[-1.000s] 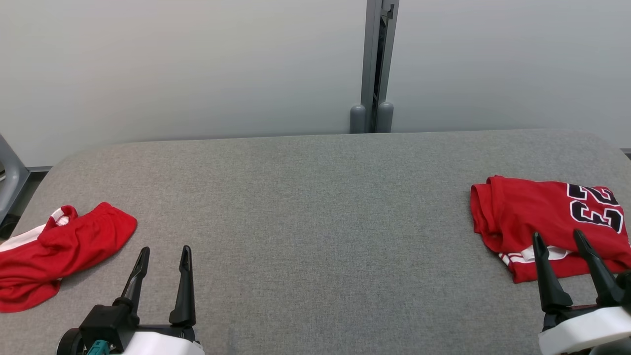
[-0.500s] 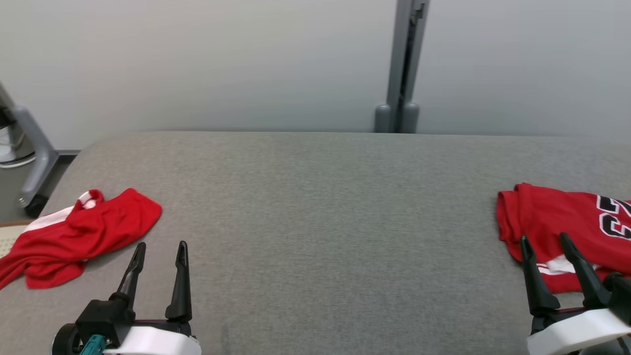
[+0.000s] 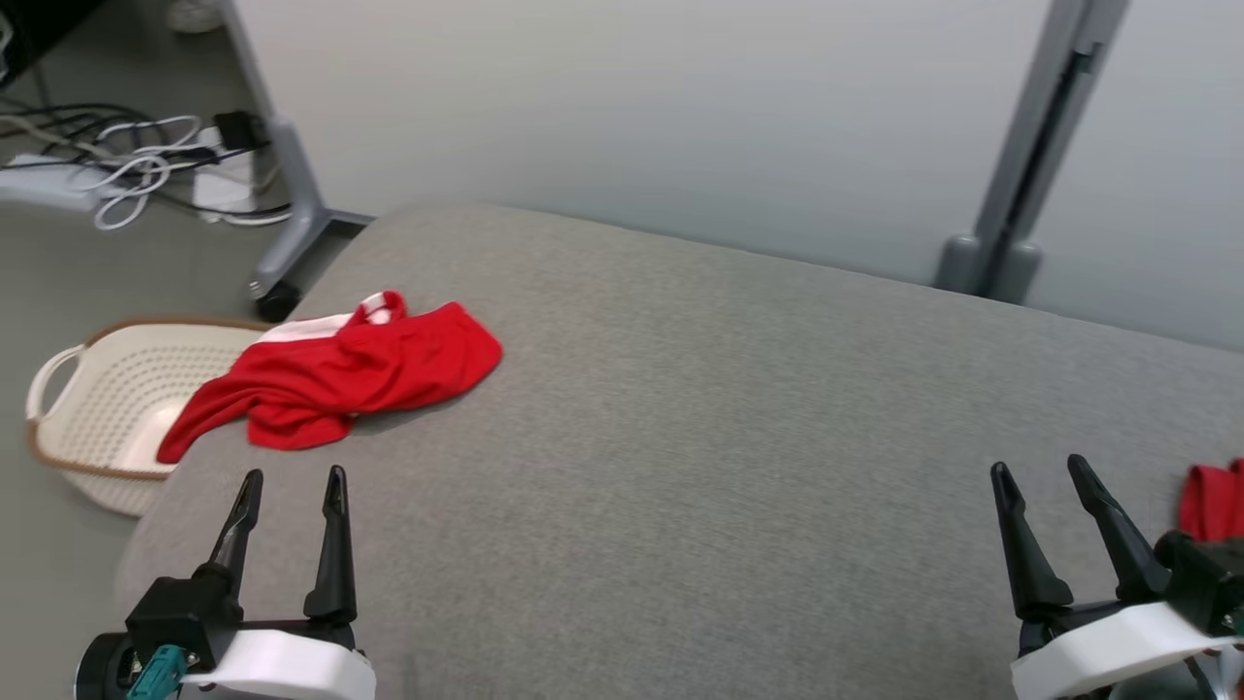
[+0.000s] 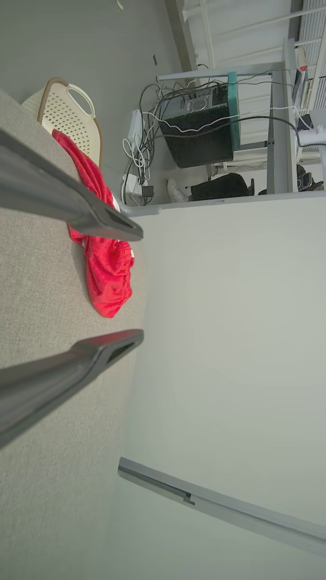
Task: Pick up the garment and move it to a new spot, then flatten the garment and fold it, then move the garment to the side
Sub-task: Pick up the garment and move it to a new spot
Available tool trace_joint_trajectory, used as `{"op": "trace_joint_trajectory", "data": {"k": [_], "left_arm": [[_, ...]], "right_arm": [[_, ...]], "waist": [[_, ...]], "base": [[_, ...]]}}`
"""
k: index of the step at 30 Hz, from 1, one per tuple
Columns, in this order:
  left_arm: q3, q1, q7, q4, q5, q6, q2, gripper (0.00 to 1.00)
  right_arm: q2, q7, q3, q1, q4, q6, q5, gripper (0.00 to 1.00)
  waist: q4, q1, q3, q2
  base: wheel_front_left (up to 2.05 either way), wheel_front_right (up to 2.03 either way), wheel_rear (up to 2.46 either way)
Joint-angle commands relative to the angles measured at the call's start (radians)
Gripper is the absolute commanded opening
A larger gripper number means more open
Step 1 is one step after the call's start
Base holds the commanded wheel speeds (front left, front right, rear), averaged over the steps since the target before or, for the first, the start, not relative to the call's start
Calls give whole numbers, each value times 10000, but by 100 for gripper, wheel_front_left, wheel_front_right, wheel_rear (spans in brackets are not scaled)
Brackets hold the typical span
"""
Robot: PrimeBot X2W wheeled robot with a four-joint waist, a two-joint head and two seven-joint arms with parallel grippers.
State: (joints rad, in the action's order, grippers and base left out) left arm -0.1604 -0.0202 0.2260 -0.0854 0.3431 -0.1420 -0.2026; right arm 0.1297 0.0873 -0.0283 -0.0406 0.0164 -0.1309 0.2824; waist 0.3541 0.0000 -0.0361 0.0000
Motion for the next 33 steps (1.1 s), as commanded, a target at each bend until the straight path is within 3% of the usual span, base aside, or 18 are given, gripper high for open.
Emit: {"op": "trace_joint_trajectory", "data": {"k": [1, 10, 18, 24, 33], "left_arm": [[54, -46, -20, 18, 25, -14, -56, 100], [108, 407, -600, 338, 175, -30, -319, 100], [653, 2618, -2954, 263, 606, 265, -1521, 100], [1376, 4895, -4562, -1167, 1635, 820, -2427, 100], [1858, 7730, -6091, -4590, 2514, 1423, -3545, 100]], "right_arm": [[37, 25, -20, 112, 28, 2, 33, 100], [63, 66, -339, 390, 113, 2, -39, 100], [322, -129, -607, 1079, -97, 2, -95, 100], [475, -256, -877, 1826, -596, 2, -210, 100], [548, -278, -1038, 2807, -1526, 2, -362, 100]], "waist": [[427, 0, 66, 0], [704, 0, 415, 0], [-179, 0, 1474, 0], [-1249, 0, 2693, 0], [-2619, 0, 4458, 0]], "base": [[0, 0, 0], [0, 0, 0], [0, 0, 0], [0, 0, 0], [0, 0, 0]]}}
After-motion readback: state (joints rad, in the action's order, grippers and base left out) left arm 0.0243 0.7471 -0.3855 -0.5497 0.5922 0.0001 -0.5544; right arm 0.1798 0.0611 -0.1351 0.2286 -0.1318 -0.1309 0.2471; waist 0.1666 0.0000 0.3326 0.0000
